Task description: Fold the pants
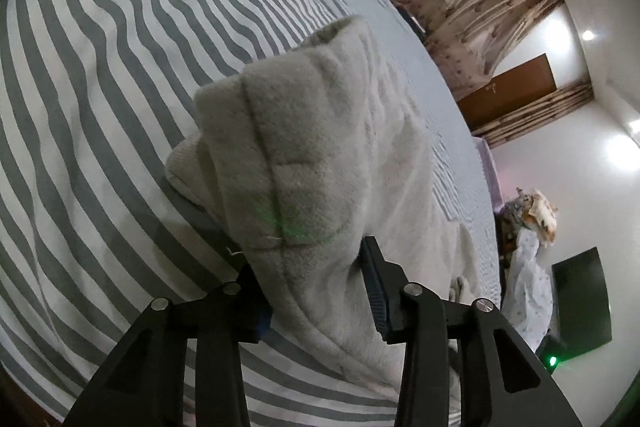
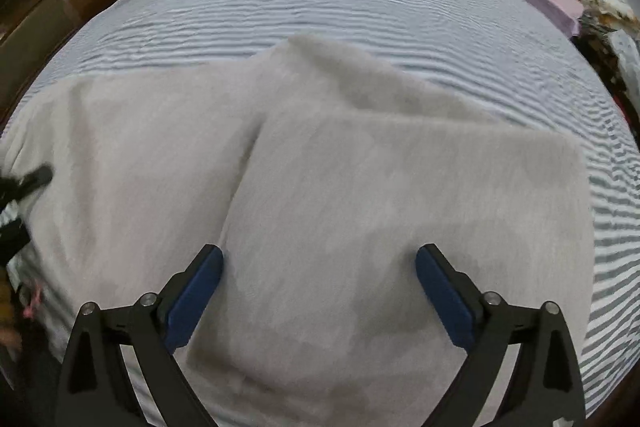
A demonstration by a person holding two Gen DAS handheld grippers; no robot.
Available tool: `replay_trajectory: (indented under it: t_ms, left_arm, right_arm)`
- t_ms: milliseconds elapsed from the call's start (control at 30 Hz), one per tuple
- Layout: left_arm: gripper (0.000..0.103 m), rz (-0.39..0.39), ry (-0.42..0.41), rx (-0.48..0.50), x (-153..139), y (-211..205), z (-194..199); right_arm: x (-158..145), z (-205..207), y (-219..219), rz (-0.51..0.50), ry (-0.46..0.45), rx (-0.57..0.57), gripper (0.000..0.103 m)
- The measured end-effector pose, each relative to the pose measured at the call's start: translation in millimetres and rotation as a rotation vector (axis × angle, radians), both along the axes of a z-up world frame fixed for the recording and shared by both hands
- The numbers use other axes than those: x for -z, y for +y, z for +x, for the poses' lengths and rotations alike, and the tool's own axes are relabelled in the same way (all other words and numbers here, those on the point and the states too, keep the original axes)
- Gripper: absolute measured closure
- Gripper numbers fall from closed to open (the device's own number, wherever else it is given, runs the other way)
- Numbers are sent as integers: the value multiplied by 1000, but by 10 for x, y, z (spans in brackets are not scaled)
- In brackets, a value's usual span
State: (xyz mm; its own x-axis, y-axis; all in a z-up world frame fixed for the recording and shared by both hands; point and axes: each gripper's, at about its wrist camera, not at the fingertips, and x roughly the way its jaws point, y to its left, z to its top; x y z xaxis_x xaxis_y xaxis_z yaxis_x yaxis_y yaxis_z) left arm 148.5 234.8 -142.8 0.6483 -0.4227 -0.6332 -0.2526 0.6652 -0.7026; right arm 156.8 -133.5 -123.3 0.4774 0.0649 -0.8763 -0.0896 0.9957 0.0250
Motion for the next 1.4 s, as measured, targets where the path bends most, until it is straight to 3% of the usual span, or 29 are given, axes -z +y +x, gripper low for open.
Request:
replay_trajectory:
  t_ms: [167,333,400,500,633,867,1100,1200,1300,1400]
  left_arm:
    - [83,63,-43,2,-157,-81,-49]
    - [87,205,-98,39,-549,-372,-40]
    - [88,239,-127,50,-721,-508,-36]
    - [88,319,-189,92,-1062,-840,-20]
    - [89,390,-258,169,-1418,-1311,-8]
    - [89,446,-357,352,-1826,-2408,-39]
    - [90,454,-348,552,-1625,-3589,-172]
    - [90,483,-278,658,-1292,-4050,-283]
    - [90,572,-287,704,-1014,-4271,-449]
    - [89,592,-296,711,-905,-4296,-533]
  right_arm:
    - [-31,-295,4,42,16,-48,8]
    - [-168,-445,-273,189,20,-18,11]
    - [-267,-444,-369,201,-2,-3,11]
    - [-398,-430,-507,204,-38,25,11]
    - [-565,-504,-899,304,-84,107,11]
    - [-604,-702,-1610,387,-120,245,11]
    - [-486,-864,-2150,441,-123,334,11]
    - [-425,-913,-2371,466,-126,361,11]
    - [-329,-936,-2504,508,-122,380,11]
    - [-241,-926,-2605,566,-105,386,11]
